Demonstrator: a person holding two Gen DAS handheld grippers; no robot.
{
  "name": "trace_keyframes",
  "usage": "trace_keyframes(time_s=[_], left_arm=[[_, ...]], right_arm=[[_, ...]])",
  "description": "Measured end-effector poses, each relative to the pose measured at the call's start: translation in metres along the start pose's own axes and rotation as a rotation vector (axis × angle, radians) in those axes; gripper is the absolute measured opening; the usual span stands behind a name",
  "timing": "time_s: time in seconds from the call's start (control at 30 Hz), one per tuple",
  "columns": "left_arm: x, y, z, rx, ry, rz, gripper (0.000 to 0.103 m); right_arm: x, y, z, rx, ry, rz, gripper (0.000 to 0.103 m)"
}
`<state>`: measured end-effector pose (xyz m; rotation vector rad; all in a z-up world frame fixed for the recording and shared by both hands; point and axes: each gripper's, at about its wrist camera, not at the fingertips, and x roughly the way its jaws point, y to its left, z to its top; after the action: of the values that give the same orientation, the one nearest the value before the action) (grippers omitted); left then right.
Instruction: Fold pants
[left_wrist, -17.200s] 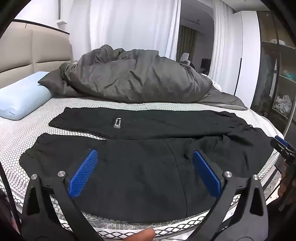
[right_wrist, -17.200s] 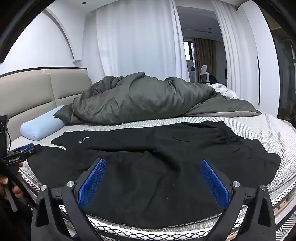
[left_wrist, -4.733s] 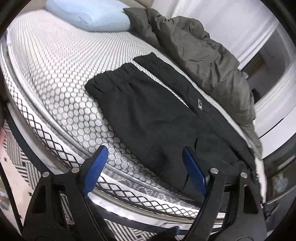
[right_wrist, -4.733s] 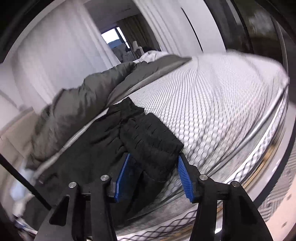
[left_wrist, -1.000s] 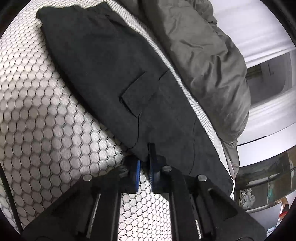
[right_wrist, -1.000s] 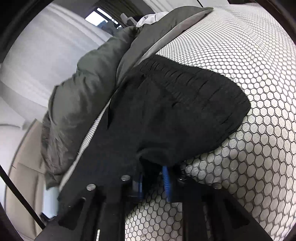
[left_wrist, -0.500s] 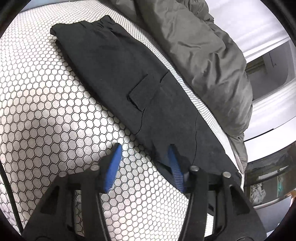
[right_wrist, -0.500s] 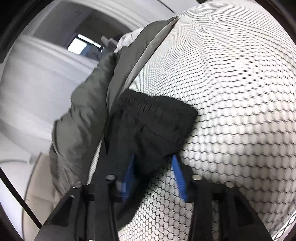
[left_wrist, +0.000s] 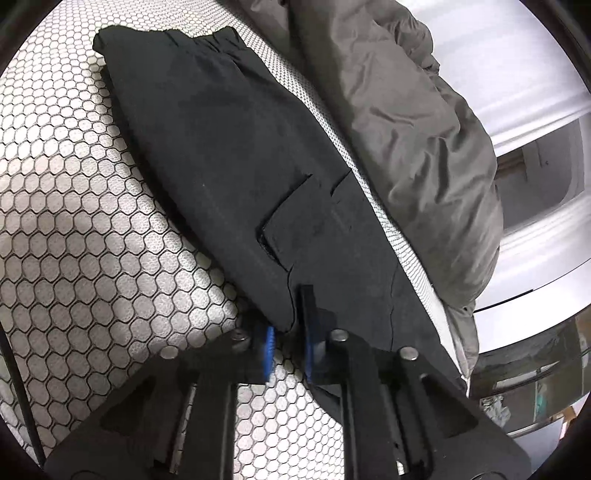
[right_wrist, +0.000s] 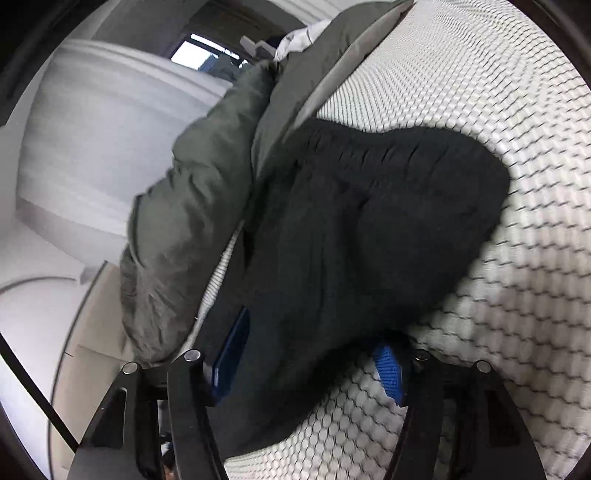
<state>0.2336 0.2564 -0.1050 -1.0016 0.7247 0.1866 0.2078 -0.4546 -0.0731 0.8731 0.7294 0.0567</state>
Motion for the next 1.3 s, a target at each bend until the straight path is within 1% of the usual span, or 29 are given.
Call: trace_keyframes(time_s=[0.03,0.07,0.17,0.2,0.27,0.33,0.47,0.63,0.73,0.77,0.8,0.83,0.87,0.9,0.93,0.97,1.0,1.03,1.07,1.1,1.13,1.2,1.23,1.27,1.3], left_arm=[[-0.002,0.000,-0.001,0.007,-0.005,0.001,0.006],[-0.005,-0.002,-0.001,0.015,-0.018,0.003,0.005],[-0.018,-0.002,-0.001,0.017,-0.039,-0.013,0.004],[-0.024,0.000,-0.003,0.014,-0.045,-0.014,0.004],[-0.039,0.005,-0.007,0.013,-0.059,-0.010,0.004],[-0.055,0.012,-0.012,0.016,-0.069,-0.001,0.004],[-0.095,0.038,-0.029,0.004,-0.076,0.020,0.004],[-0.138,0.076,-0.048,0.027,-0.084,0.054,0.005],[-0.153,0.092,-0.050,-0.004,-0.086,0.039,0.007],[-0.157,0.094,-0.050,-0.004,-0.088,0.047,0.011],[-0.162,0.095,-0.051,0.000,-0.096,0.062,0.013],[-0.168,0.095,-0.053,0.007,-0.111,0.087,0.020],[-0.176,0.094,-0.057,0.019,-0.124,0.105,0.027],[-0.185,0.092,-0.062,0.035,-0.142,0.107,0.032],[-0.191,0.088,-0.065,0.052,-0.153,0.105,0.045],[-0.200,0.084,-0.069,0.074,-0.166,0.102,0.055],[-0.210,0.076,-0.075,0.116,-0.186,0.095,0.059],[-0.216,0.069,-0.079,0.147,-0.197,0.090,0.066],[-0.222,0.060,-0.085,0.187,-0.207,0.087,0.076],[-0.225,0.051,-0.089,0.214,-0.212,0.083,0.080],[-0.226,0.039,-0.094,0.246,-0.218,0.071,0.084],[-0.221,0.014,-0.102,0.307,-0.205,0.041,0.094],[-0.213,-0.003,-0.107,0.347,-0.181,0.021,0.103],[-0.204,-0.018,-0.113,0.389,-0.155,-0.006,0.102],[-0.194,-0.032,-0.119,0.419,-0.133,-0.019,0.102]], right_arm=[[0.004,0.004,-0.001,-0.019,-0.003,-0.015,0.025],[0.008,0.004,-0.002,-0.006,0.002,-0.005,0.013],[0.006,0.006,-0.004,0.022,-0.027,0.047,0.007],[0.003,0.007,-0.005,0.025,-0.034,0.072,0.006],[-0.004,0.004,-0.011,0.011,-0.035,0.095,0.005],[-0.015,0.000,-0.021,0.008,-0.016,0.103,0.005],[-0.042,-0.005,-0.046,0.009,0.004,0.122,0.005],[-0.071,0.001,-0.082,-0.054,0.028,0.113,0.005],[-0.072,0.005,-0.093,-0.094,0.043,0.080,0.005],[-0.072,0.004,-0.094,-0.089,0.044,0.067,0.005],[-0.073,0.001,-0.095,-0.077,0.044,0.054,0.011],[-0.075,-0.001,-0.095,-0.069,0.046,0.044,0.017],[-0.079,-0.004,-0.095,-0.063,0.039,0.017,0.030],[-0.083,-0.007,-0.094,-0.059,0.023,0.002,0.037],[-0.089,-0.007,-0.093,-0.062,0.000,-0.008,0.047],[-0.101,-0.008,-0.092,-0.077,-0.039,-0.021,0.056],[-0.111,-0.010,-0.091,-0.090,-0.076,-0.035,0.071],[-0.121,-0.012,-0.090,-0.101,-0.111,-0.053,0.081],[-0.132,-0.015,-0.090,-0.104,-0.154,-0.071,0.093],[-0.141,-0.018,-0.088,-0.100,-0.189,-0.079,0.095],[-0.146,-0.020,-0.087,-0.092,-0.202,-0.081,0.096],[-0.145,-0.027,-0.080,-0.065,-0.193,-0.065,0.097],[-0.142,-0.031,-0.078,-0.045,-0.174,-0.047,0.097],[-0.137,-0.036,-0.075,-0.016,-0.149,-0.022,0.096],[-0.132,-0.040,-0.072,0.009,-0.136,0.009,0.093]])
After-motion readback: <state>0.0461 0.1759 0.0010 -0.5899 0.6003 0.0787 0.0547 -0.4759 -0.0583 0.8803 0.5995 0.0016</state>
